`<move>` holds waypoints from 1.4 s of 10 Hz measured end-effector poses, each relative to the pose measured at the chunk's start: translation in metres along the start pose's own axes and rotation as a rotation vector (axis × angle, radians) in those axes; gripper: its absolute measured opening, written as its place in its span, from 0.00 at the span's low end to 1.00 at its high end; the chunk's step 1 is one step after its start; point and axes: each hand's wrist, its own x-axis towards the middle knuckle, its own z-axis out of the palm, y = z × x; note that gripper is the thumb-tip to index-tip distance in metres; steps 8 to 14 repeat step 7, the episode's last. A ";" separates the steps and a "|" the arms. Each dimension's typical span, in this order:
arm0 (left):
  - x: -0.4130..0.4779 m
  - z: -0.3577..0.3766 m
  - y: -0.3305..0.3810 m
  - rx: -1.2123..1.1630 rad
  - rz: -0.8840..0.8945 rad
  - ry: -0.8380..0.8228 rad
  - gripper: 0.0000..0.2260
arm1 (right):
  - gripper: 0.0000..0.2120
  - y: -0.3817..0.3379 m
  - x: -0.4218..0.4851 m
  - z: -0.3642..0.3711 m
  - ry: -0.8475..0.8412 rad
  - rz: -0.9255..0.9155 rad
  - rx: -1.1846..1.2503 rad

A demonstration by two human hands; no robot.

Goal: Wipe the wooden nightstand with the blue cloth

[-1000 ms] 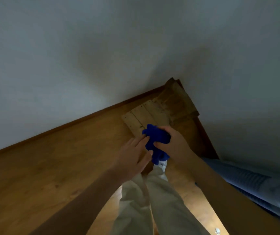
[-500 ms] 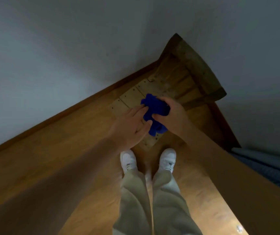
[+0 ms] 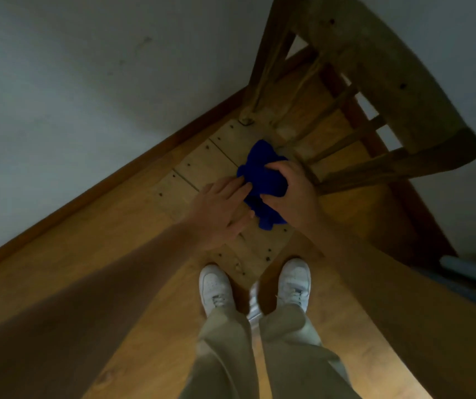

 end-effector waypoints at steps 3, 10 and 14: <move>-0.057 -0.064 0.033 0.044 -0.168 -0.069 0.39 | 0.29 -0.051 -0.052 -0.029 -0.101 0.102 -0.157; -0.204 -0.288 0.198 0.009 -0.172 0.187 0.32 | 0.26 -0.255 -0.218 -0.212 0.207 0.058 -0.153; -0.204 -0.288 0.198 0.009 -0.172 0.187 0.32 | 0.26 -0.255 -0.218 -0.212 0.207 0.058 -0.153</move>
